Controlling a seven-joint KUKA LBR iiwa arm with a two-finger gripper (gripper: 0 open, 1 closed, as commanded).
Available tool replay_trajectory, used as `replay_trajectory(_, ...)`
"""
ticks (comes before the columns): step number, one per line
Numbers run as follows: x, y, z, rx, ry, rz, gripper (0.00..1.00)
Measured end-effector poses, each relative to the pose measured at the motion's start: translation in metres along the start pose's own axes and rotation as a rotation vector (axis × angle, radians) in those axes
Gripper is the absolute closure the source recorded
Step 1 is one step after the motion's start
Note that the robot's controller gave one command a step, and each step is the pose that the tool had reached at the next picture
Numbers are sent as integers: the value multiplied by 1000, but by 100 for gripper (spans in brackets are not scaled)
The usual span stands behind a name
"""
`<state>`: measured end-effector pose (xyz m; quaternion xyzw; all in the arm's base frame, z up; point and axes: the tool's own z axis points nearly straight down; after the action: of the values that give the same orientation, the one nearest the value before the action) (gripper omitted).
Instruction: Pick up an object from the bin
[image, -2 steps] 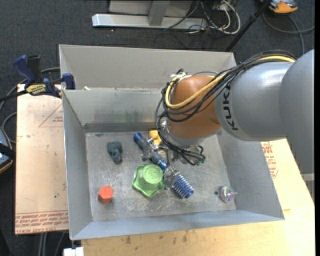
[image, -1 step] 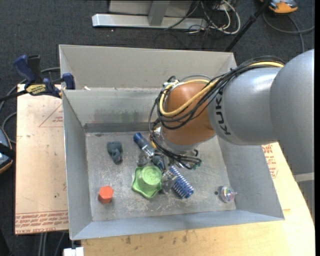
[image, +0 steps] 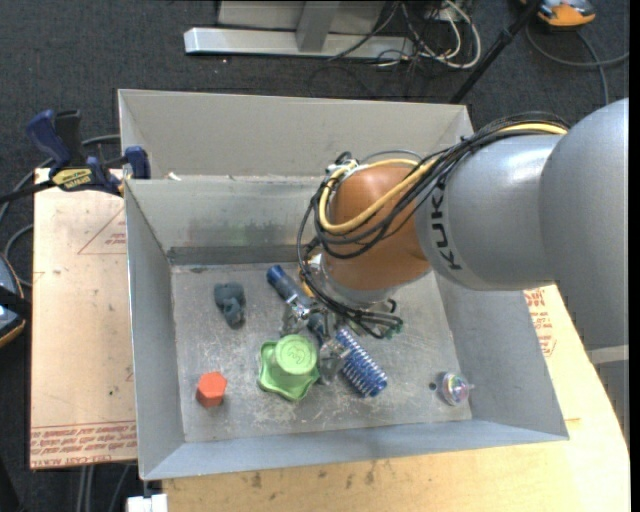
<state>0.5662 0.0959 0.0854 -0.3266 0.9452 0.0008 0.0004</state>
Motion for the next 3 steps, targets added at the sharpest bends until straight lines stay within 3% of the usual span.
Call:
replay_trajectory(1,2,2,-2,0,0,22,100)
replay_trajectory(2,42,12,8,9,-28,78,100)
replay_trajectory(3,38,29,-100,5,-10,53,100)
